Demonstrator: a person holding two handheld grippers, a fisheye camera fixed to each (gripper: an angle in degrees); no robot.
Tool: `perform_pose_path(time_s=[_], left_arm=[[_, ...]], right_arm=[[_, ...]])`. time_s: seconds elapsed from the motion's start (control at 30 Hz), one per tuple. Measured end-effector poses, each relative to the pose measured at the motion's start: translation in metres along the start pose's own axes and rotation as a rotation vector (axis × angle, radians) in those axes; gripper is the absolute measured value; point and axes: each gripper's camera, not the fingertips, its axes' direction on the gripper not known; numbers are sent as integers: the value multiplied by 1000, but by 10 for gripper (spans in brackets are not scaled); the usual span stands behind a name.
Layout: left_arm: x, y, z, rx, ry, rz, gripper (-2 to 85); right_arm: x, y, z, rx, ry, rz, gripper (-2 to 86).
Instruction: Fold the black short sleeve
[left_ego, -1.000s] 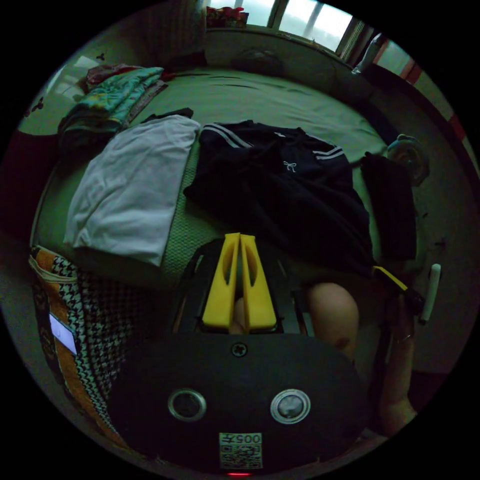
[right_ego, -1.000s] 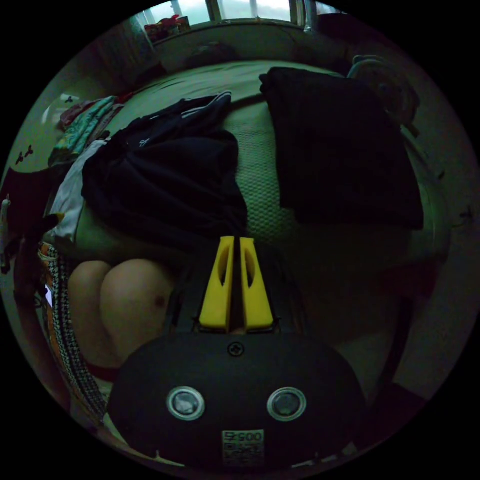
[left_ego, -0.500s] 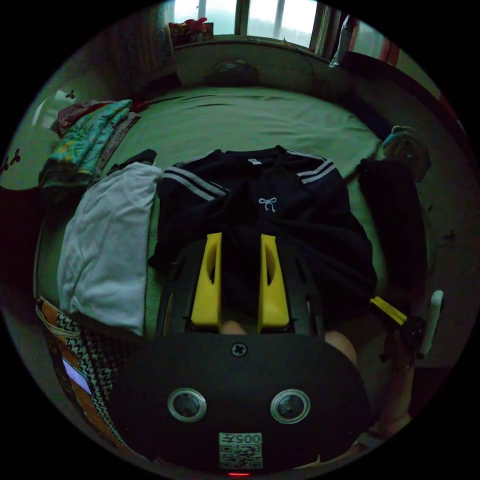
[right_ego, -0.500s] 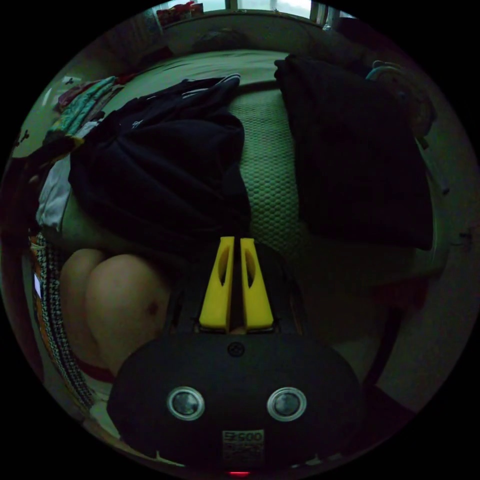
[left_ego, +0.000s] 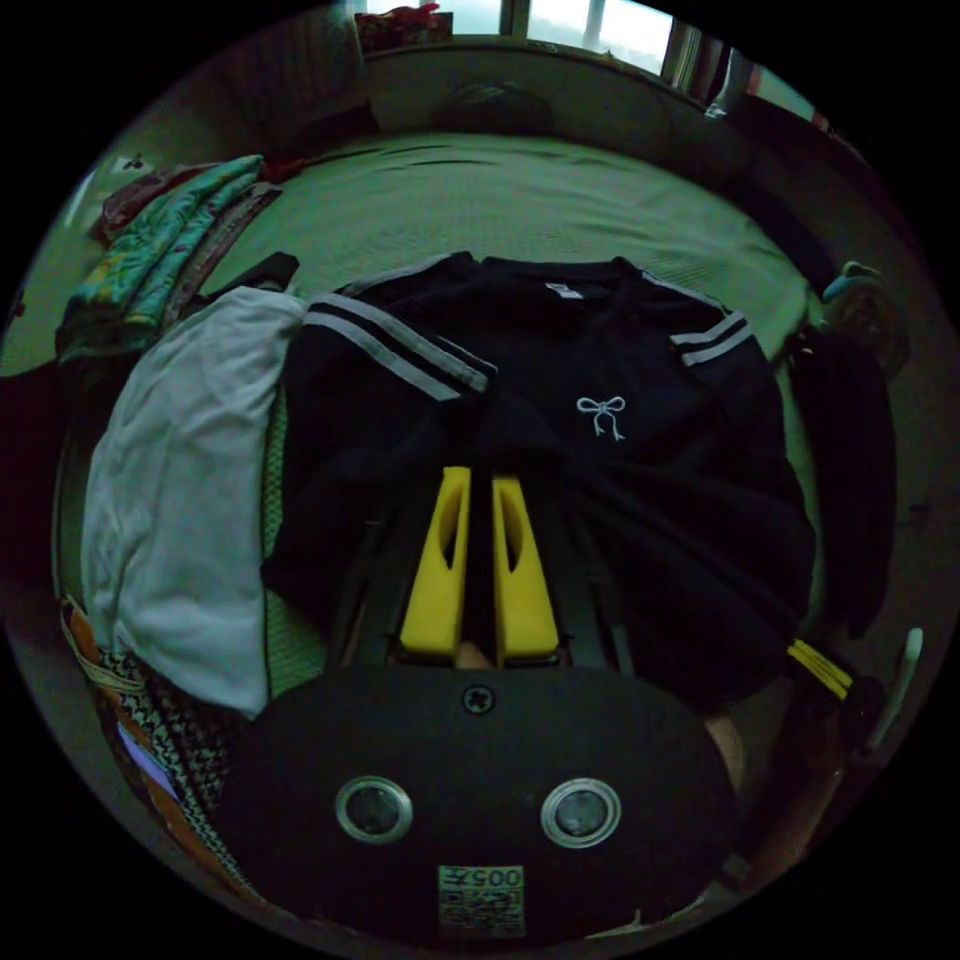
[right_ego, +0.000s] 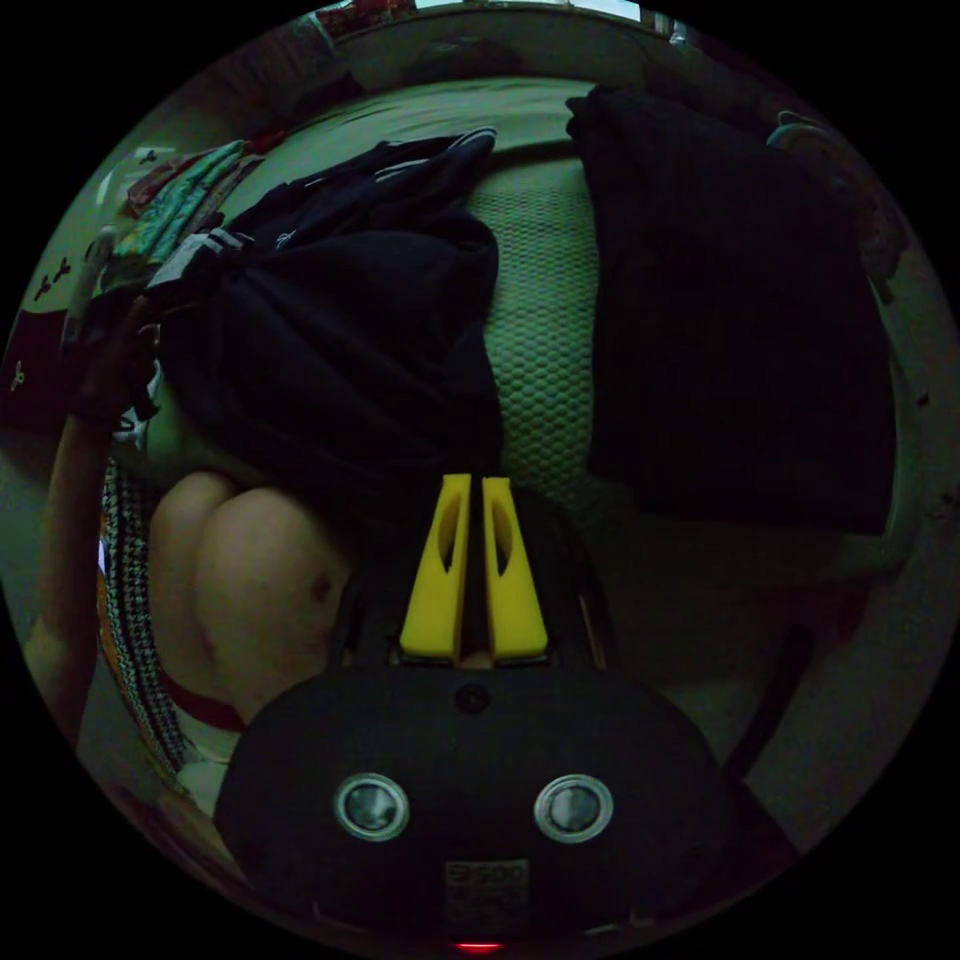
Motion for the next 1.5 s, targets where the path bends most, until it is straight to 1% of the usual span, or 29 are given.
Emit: perform_pose_path(time_s=[0.13, 0.27, 0.43, 0.63, 0.7, 0.8, 0.93, 1.0, 1.07, 1.17, 1.23, 1.27, 1.37, 1.43, 1.5], left_arm=[[-20, 38, -20, 20, 19, 5, 47], [-44, 91, -41, 1, 49, 33, 47], [-75, 147, -65, 0, 128, 60, 42], [-109, 190, -102, 77, 185, 67, 33], [-119, 205, -111, 110, 245, 69, 23], [-129, 225, -107, 90, 294, 75, 12], [-134, 249, -80, -8, 266, 83, 4], [-140, 262, -52, -121, 247, 37, 0], [-145, 270, -39, -149, 271, 6, -2], [-158, 276, -35, -116, 205, -68, -5], [-167, 274, -39, -89, 156, -103, -6], [-172, 271, -42, -70, 129, -122, -6], [-171, 254, -47, -41, 51, -100, -4], [-163, 239, -48, -8, 31, -75, 0], [-145, 212, -45, 26, 37, -4, 17]], right_arm=[[5, 16, -7, 31, 13, 7, -14], [12, 28, -19, 34, -7, 40, -13], [12, 57, -70, 166, -29, 37, -15], [4, 90, -133, 312, -36, -29, -15], [3, 101, -144, 339, -22, -42, -15], [8, 119, -147, 329, -38, -34, -15], [24, 137, -117, 234, -83, 25, -15], [32, 141, -97, 152, -62, 79, -15], [38, 144, -82, 99, -47, 104, -12], [40, 144, -77, 95, -52, 99, 19], [40, 136, -82, 99, 33, 109, 53], [40, 133, -84, 103, 45, 107, 61], [38, 121, -100, 185, -5, 94, 77], [28, 108, -114, 241, -53, 36, 78], [19, 99, -126, 277, -19, -2, 73]])
